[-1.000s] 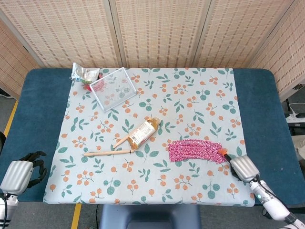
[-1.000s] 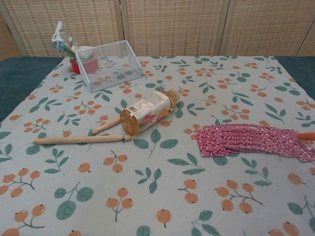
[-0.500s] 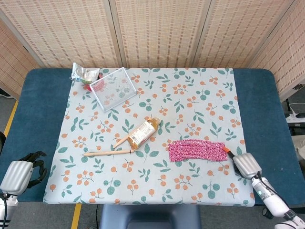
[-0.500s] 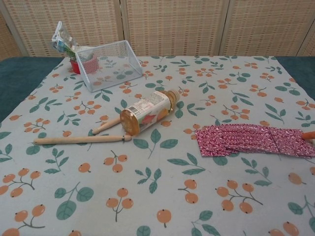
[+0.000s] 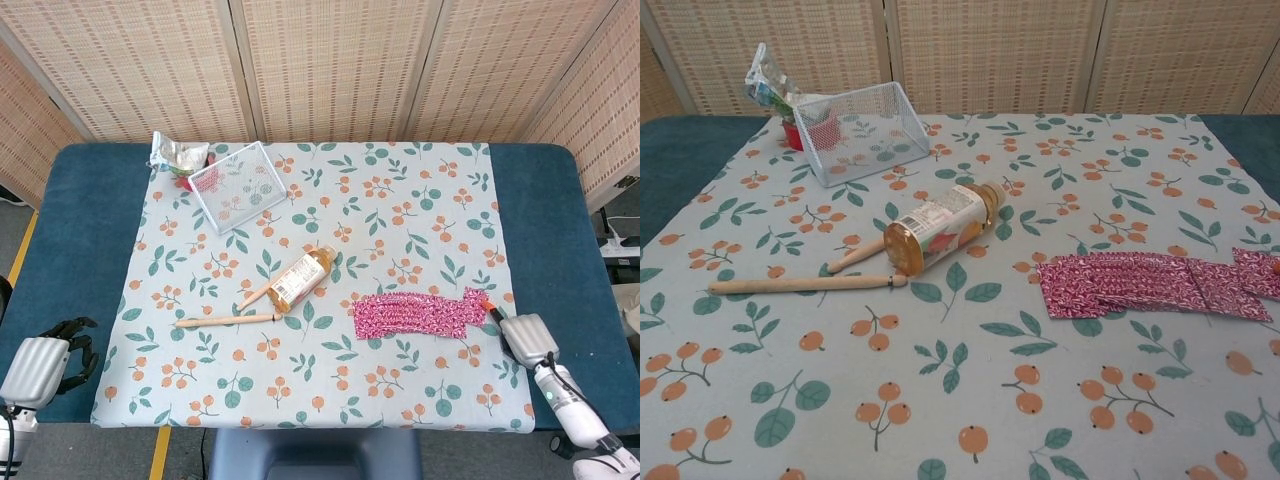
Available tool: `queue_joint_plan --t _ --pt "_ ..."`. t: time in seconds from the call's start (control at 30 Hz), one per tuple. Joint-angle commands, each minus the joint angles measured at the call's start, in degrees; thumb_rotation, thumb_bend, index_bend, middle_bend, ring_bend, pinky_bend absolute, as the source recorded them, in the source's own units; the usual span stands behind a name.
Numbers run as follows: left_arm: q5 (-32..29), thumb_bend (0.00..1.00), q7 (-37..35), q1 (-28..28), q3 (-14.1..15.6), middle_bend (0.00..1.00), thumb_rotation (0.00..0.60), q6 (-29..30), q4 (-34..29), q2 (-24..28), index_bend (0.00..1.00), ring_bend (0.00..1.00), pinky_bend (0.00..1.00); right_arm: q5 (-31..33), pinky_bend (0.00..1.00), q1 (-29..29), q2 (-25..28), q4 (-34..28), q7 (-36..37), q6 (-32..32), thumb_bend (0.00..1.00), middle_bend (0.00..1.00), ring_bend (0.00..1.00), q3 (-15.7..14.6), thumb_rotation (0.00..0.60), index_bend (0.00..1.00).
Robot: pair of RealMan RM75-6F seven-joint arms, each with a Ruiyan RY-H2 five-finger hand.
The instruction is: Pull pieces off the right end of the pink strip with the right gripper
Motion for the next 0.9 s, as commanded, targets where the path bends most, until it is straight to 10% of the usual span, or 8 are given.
queue_joint_plan --t 0.03,0.5,0.9 --pt "0.01 0.66 0.00 -0.01 -0.01 0.31 0.600 0.01 0.01 0.02 0.28 0.33 0.57 1.66 0.80 0.08 0.20 0.08 -0.97 -0.44 1.00 0.78 0.91 1.20 0.600 0.17" --pt "-0.36 0.66 0.16 -0.13 -0.10 0.31 0.600 -0.39 -0.07 -0.02 0.28 0.33 0.57 8.62 0.80 -0.18 1.82 -1.18 -4.28 0.79 1.00 0.78 0.91 6.38 0.600 0.19" --pt "-0.61 0.66 0.31 -0.18 -0.04 0.31 0.600 -0.75 -0.20 0.08 0.28 0.33 0.57 -8.72 0.80 -0.02 6.61 -7.87 10.93 5.52 1.00 0.78 0.91 -2.18 0.600 0.17"
